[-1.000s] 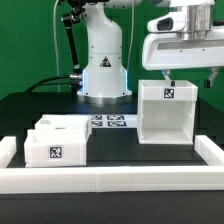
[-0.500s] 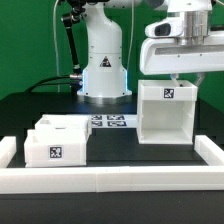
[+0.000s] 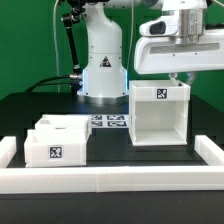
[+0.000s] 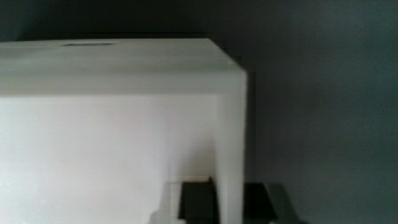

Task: Assemble drawer

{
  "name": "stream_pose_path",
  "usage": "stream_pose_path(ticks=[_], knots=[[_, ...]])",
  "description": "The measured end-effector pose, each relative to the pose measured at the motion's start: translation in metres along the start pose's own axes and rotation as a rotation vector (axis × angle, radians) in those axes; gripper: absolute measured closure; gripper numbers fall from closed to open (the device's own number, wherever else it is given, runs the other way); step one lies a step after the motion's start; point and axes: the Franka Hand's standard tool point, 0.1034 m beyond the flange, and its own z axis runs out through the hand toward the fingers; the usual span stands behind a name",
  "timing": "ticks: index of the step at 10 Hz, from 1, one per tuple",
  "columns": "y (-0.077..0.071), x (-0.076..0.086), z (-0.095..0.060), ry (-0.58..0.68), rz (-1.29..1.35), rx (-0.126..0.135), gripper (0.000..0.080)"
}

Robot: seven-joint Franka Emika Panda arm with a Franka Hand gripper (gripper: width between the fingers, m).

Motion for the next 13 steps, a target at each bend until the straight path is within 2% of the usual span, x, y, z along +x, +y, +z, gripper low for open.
stream_pose_path(ticks=[2,4,9,10,13], knots=[[0.017,0.008,0.002,0.015,0.002,0.003,0.0763],[0.015,0.021,0.001,0.057,0.025,0.011,0.0762],[0.022,0.073,-0.001,0.12,-0.026,0.022,0.0761],[0.025,0.078,-0.003,0.128,-0.056,0.022,0.0761],[0.023,0.077,-0.003,0.128,-0.054,0.022,0.0761]])
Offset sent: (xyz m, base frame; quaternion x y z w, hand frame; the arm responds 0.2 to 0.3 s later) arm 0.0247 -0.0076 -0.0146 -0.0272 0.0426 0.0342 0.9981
